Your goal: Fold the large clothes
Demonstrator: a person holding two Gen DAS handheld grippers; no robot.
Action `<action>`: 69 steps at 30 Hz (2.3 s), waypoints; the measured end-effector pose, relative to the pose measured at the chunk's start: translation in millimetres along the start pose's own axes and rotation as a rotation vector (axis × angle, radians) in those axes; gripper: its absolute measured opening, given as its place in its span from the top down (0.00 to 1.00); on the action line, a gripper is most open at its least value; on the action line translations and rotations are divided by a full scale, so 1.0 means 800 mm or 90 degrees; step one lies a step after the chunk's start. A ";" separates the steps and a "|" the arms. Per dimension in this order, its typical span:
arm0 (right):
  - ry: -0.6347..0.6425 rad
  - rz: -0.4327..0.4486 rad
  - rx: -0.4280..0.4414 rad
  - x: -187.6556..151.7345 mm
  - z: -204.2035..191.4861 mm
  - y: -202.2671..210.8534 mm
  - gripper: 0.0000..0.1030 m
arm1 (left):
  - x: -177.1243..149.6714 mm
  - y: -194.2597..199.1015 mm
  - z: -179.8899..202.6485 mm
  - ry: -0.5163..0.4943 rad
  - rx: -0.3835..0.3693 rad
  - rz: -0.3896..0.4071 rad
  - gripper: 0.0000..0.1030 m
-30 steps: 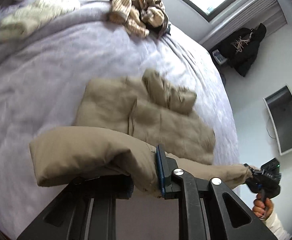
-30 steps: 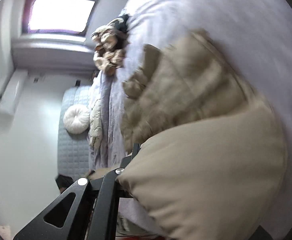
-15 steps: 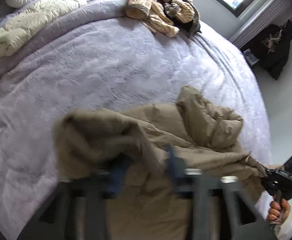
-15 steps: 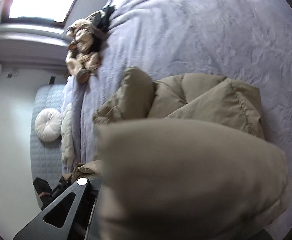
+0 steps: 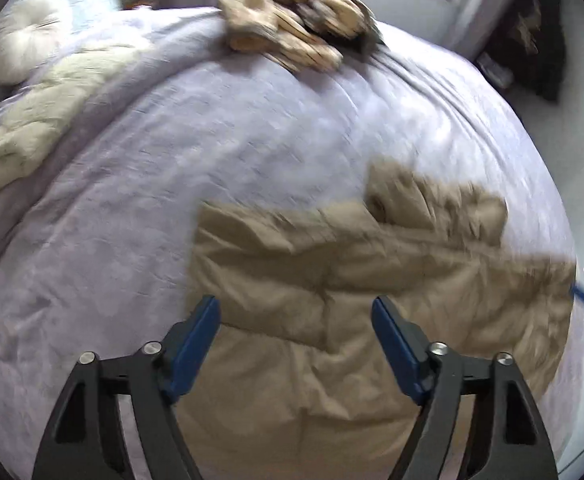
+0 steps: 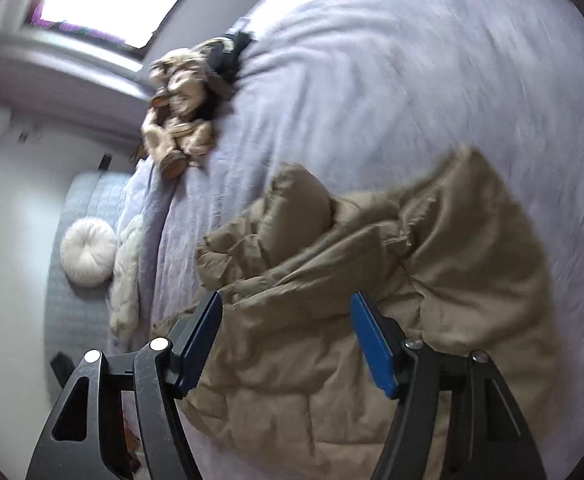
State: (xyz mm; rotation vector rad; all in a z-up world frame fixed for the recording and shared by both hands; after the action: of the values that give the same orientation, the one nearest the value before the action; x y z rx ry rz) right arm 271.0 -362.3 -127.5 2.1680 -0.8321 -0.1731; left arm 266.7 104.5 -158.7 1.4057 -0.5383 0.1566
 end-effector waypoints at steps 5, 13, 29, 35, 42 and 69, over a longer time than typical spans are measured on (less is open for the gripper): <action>0.069 0.023 -0.168 0.000 0.033 -0.005 0.91 | -0.006 -0.042 0.029 -0.073 0.055 -0.010 0.34; -0.011 0.067 -0.225 0.057 0.114 -0.044 0.92 | 0.023 -0.123 -0.045 0.038 0.096 -0.026 0.34; -0.019 0.059 -0.264 0.088 0.150 -0.123 0.97 | 0.046 -0.152 -0.088 0.098 0.125 0.004 0.34; -0.002 0.073 -0.271 0.087 0.148 -0.122 0.97 | 0.019 -0.137 -0.108 0.093 0.133 -0.018 0.34; 0.018 0.079 -0.305 0.086 0.133 -0.117 0.96 | 0.012 -0.174 -0.118 0.161 0.129 -0.056 0.34; -0.035 -0.007 -0.188 -0.115 0.071 0.008 0.91 | -0.117 -0.011 0.004 0.036 0.069 -0.113 0.33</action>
State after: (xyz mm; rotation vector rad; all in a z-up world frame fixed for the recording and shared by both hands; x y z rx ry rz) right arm 174.9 -344.8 -174.7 1.8975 -0.7722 -0.3408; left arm 188.1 119.0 -208.0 1.5429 -0.3600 0.0826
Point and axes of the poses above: each gripper's, at about its wrist camera, not at the fingertips, and y roughly against the way its jaws point, z to its right, x to its top, the point moved 2 cm from there along -y, roughly the way its jaws point, and after that the axes turned 14 degrees about -y, right-handed, at the moved point
